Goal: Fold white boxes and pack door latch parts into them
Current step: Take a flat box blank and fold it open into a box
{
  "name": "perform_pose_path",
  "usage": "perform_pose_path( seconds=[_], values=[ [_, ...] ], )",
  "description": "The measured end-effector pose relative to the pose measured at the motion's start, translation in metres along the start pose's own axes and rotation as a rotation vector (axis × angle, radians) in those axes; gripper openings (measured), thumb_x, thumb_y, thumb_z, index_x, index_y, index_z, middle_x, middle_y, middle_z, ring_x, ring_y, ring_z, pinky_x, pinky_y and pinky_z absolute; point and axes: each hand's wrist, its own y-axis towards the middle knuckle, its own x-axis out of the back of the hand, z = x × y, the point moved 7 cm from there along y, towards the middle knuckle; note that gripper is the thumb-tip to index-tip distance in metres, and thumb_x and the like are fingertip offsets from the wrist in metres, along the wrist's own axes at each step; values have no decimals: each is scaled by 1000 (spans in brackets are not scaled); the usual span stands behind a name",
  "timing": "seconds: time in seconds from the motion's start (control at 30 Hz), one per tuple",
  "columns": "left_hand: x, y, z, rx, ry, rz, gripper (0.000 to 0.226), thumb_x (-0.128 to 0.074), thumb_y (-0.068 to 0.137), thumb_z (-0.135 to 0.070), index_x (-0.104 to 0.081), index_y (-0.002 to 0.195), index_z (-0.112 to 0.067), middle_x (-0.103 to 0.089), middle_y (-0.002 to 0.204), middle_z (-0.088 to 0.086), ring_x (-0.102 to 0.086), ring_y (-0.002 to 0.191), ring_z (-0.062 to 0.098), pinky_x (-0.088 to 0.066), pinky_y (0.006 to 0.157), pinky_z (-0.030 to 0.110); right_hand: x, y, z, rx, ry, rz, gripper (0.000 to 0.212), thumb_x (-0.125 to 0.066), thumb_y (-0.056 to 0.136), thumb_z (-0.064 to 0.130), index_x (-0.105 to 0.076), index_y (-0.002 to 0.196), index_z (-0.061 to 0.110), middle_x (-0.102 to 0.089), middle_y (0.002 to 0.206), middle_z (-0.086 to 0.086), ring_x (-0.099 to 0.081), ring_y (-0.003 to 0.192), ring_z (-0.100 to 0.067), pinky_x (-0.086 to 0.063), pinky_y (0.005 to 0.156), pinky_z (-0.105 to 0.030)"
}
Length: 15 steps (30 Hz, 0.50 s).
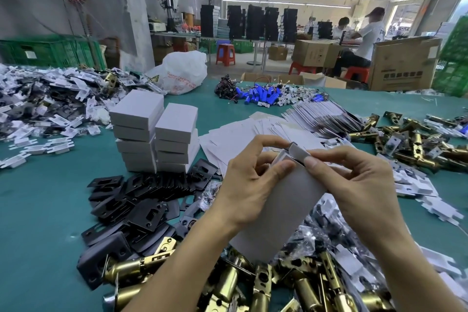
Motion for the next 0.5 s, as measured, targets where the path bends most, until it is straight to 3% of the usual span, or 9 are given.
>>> perform_pose_path(
  seconds=[0.2, 0.33, 0.5],
  values=[
    [2, 0, 3, 35, 7, -12, 21, -63, 92, -36, -58, 113, -37, -76, 94, 8, -72, 85, 24, -58, 72, 45, -6, -2, 0, 7, 51, 51, 8, -73, 77, 11, -75, 85, 13, -77, 81, -2, -74, 73, -14, -58, 66, -22],
    [2, 0, 4, 57, 1, 4, 28, -59, 95, -35, -57, 122, -33, -76, 100, 10, -73, 90, 30, -58, 78, 53, -7, 0, -2, -9, 89, 123, 15, -69, 77, 16, -78, 87, 22, -77, 84, -2, -73, 75, -10, -56, 67, -19],
    [3, -1, 2, 42, 34, -11, 22, -57, 101, -27, -59, 120, -35, -77, 94, 3, -67, 78, 11, -52, 65, 25, -5, 1, -6, -65, 157, 239, 25, -65, 75, 22, -80, 94, 31, -78, 96, -1, -74, 83, -14, -59, 68, -22]
  ],
)
